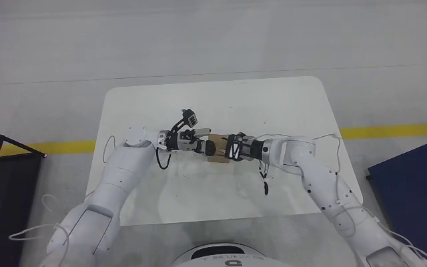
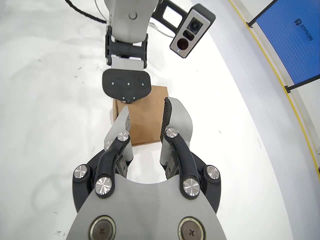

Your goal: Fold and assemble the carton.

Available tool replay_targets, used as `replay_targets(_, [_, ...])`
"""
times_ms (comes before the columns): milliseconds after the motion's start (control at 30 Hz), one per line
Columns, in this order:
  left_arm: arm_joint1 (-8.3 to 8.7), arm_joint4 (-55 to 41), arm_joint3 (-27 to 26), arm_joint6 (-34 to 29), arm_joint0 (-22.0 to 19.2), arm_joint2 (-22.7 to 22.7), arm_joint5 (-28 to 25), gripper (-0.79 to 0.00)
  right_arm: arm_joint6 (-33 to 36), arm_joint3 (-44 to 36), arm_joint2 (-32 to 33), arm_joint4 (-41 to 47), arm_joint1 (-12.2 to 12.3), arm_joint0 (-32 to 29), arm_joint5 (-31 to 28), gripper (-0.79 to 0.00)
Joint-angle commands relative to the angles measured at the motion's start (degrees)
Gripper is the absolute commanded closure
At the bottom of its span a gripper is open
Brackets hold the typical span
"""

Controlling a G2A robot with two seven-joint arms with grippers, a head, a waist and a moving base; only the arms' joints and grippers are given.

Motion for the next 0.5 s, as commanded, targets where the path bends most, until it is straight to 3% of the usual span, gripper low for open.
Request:
replay_targets(0, [0.01,-0.03,-0.04,0.05,-0.02,0.06,-0.05,-0.785,0.65,0.29,-0.55,-0.55,-0.04,0.20,-0.47,-0.336])
replay_targets(467, [0.08,0.79,0.62,-0.06,-0.70,0.81,0.06,-0.785,0.01,-0.14,0.05,-0.02,0.03,0.62,0.35,-0.348])
